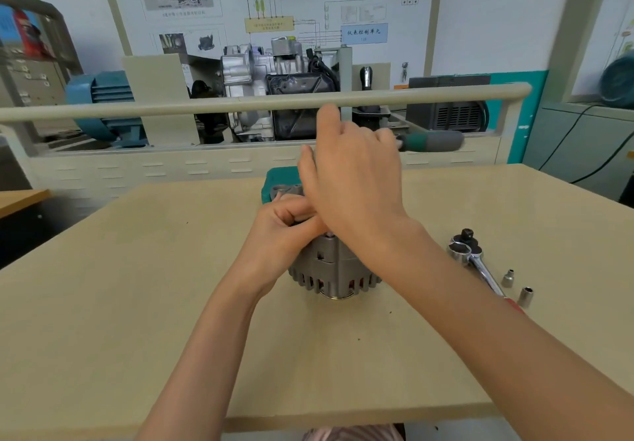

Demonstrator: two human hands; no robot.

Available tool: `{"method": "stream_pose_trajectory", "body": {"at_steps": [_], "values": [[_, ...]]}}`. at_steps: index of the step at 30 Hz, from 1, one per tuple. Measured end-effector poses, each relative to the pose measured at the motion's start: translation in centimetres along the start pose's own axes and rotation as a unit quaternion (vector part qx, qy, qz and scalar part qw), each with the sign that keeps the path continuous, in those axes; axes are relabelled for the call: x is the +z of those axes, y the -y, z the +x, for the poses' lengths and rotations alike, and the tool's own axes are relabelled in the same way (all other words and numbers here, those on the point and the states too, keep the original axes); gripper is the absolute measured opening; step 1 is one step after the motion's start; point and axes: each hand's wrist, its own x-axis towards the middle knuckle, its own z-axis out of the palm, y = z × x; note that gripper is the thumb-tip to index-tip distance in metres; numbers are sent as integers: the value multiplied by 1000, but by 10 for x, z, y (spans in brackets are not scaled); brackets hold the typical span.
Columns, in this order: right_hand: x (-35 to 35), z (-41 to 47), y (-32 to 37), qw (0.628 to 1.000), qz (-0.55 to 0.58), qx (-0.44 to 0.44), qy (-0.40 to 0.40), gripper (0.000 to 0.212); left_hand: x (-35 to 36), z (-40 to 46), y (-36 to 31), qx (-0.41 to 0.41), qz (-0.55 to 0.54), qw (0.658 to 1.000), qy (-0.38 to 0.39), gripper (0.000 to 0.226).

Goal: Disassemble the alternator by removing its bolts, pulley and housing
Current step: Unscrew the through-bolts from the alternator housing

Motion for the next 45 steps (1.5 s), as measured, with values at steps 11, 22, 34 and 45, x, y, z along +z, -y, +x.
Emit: {"method": "stream_pose_trajectory", "body": {"at_steps": [11, 22, 34, 45], "values": [[-9, -2, -12, 1000, 0, -1, 15, 24, 29, -7, -17, 8, 70, 995, -75, 32], [-7, 0, -20, 997, 67, -24, 43, 19, 22, -10, -26, -55, 54, 997, -14, 29], [-17, -3, -19, 995, 58, -22, 81, 22, 18, -8, -28, -70, 28, 997, -9, 24], [-12, -6, 1, 995, -93, 24, 33, 18, 19, -8, -23, -70, 32, 997, -33, 52]]}}
